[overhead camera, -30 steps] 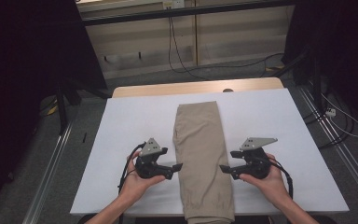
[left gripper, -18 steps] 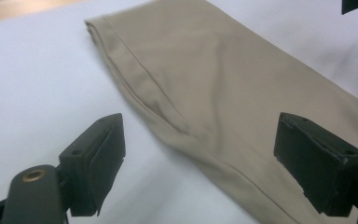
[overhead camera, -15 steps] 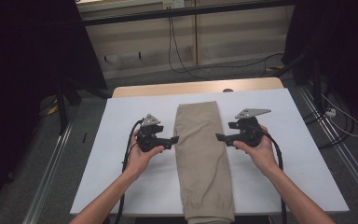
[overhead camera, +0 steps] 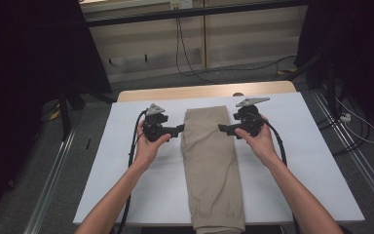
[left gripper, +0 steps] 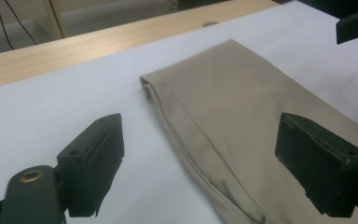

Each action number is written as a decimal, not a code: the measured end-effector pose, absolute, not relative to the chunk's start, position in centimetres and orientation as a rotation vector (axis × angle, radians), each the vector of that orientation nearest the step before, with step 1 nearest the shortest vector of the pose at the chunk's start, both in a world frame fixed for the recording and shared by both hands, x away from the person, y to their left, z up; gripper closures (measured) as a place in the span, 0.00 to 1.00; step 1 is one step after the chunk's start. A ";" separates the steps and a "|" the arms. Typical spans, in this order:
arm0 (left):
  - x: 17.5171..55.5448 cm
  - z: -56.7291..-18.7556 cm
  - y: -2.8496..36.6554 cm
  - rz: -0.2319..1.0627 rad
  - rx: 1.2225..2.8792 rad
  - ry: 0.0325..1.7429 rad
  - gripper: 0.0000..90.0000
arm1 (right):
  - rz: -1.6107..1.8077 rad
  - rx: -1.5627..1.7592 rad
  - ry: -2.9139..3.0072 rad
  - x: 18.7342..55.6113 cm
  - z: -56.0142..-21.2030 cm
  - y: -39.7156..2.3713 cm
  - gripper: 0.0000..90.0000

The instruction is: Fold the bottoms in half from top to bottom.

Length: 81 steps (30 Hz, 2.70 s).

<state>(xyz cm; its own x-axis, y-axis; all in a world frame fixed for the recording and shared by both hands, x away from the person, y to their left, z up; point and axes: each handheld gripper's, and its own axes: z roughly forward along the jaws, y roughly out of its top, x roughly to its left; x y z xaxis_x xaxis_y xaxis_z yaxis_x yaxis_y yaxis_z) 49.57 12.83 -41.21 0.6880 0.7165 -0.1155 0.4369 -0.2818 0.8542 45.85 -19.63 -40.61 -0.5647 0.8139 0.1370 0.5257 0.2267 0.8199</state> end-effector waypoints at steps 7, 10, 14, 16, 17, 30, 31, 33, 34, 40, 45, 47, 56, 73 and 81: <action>51.6 -40.6 12.9 0.383 1.916 0.876 0.11 | 1.270 1.318 2.163 48.3 -40.0 -20.1 0.20; 52.3 -40.4 12.8 0.409 1.918 0.895 0.11 | 1.234 1.343 2.139 49.2 -39.8 -20.6 0.27; 53.3 -40.4 12.6 0.409 1.926 0.913 0.11 | 1.209 1.342 2.139 50.5 -39.6 -21.0 0.17; 54.0 -40.4 12.4 0.413 1.926 0.911 0.11 | 1.210 1.342 2.141 51.2 -39.5 -21.0 0.15; 54.4 -40.4 12.3 0.410 1.913 0.918 0.11 | 1.200 1.338 2.133 51.5 -39.4 -20.9 0.16; 58.3 -41.8 10.3 0.353 1.932 0.939 0.22 | 1.139 1.368 2.162 56.4 -40.8 -20.2 0.37; 58.7 -42.2 10.1 0.347 1.931 0.951 0.23 | 1.132 1.369 2.188 56.8 -41.3 -20.1 0.40; 59.3 -43.0 9.7 0.322 1.932 0.979 0.28 | 1.104 1.385 2.213 57.5 -42.3 -19.9 0.42; 59.6 -43.4 9.6 0.315 1.947 0.988 0.29 | 1.106 1.397 2.219 57.8 -42.7 -19.9 0.44; 61.1 -44.8 8.6 0.237 1.996 0.972 0.38 | 1.096 1.448 2.211 58.9 -44.8 -20.8 0.44; 61.1 -45.8 7.8 0.213 2.035 0.967 0.41 | 1.083 1.462 2.209 59.1 -45.9 -20.8 0.41; 61.1 -46.2 7.5 0.238 2.047 0.963 0.42 | 1.064 1.444 2.213 59.1 -45.8 -20.5 0.43; 60.1 -46.0 6.5 0.231 2.086 0.938 0.65 | 1.026 1.380 2.230 58.6 -45.9 -19.2 0.65; 59.2 -44.4 7.7 0.153 1.968 0.952 0.96 | 1.232 1.425 2.202 57.5 -44.5 -19.9 0.96; 58.9 -42.3 7.9 0.190 1.901 0.942 0.96 | 1.290 1.396 2.149 57.0 -42.2 -20.4 0.96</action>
<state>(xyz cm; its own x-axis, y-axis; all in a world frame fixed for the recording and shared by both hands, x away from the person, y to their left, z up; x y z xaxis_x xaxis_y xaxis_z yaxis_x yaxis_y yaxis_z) 58.92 7.89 -42.31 0.6887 0.6795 -0.2531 0.5285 -0.2315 0.8168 56.97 -20.39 -42.17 -0.4986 0.8363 0.2281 0.5944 0.1383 0.7922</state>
